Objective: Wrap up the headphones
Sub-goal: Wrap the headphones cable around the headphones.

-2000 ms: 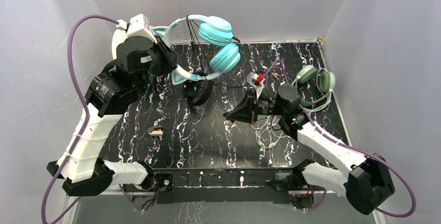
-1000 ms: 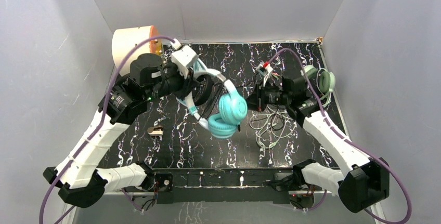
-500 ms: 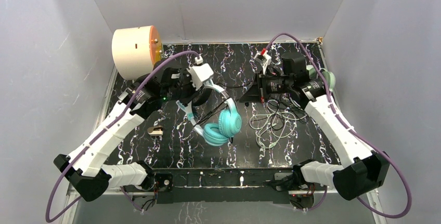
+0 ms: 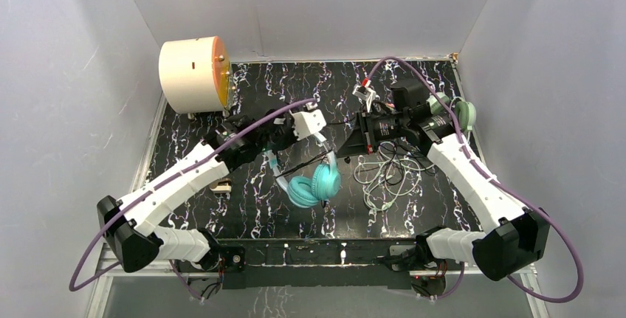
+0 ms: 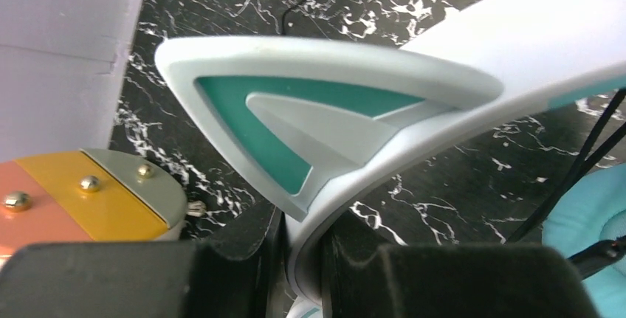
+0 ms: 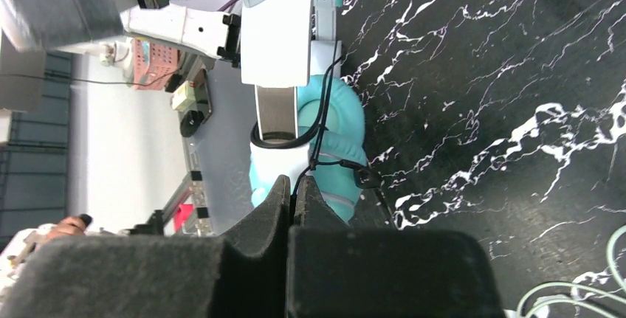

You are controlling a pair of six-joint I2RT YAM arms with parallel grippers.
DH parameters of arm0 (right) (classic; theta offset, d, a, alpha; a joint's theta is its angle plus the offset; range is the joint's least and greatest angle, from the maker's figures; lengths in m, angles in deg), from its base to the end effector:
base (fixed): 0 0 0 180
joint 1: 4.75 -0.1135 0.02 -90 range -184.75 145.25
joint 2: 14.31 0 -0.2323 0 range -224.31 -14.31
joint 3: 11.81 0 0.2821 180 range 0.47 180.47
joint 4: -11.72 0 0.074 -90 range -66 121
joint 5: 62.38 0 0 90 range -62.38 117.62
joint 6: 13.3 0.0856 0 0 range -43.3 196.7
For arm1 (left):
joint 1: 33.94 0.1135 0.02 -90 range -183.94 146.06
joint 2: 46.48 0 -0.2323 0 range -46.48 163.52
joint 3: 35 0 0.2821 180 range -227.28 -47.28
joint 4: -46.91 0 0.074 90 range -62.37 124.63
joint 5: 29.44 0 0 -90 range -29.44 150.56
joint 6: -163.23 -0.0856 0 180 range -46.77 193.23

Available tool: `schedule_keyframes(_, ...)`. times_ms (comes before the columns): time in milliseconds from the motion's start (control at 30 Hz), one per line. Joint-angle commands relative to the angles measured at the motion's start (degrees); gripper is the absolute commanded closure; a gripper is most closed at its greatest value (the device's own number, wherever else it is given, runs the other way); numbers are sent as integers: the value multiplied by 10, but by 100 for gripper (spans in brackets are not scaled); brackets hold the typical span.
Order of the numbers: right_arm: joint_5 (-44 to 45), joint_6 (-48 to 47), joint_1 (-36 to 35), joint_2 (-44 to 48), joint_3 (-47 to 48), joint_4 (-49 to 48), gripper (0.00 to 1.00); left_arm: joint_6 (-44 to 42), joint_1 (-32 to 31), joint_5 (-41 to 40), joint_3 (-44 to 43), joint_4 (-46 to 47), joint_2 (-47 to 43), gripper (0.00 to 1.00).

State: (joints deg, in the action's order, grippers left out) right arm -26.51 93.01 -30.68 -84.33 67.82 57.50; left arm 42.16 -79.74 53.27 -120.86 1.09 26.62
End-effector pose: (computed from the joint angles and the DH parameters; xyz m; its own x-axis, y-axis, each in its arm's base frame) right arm 0.2565 0.2019 0.3056 -0.7466 -0.1800 -0.6405 -0.6615 0.3037 0.6857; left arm 0.2593 -0.2511 0.3114 0.0030 0.7312 -0.6821 0.7419 0.4558 0.4918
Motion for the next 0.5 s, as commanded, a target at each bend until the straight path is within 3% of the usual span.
schedule_keyframes(0,-36,74,6,19,2,-71,100,-72,-18,-115,4,-23,14,100)
schedule_keyframes(233,-3,226,6,35,-58,-192,99,-34,-36,-169,10,39,14,100)
schedule_keyframes(467,51,291,5,53,-76,-255,93,-18,-54,-316,7,106,33,100)
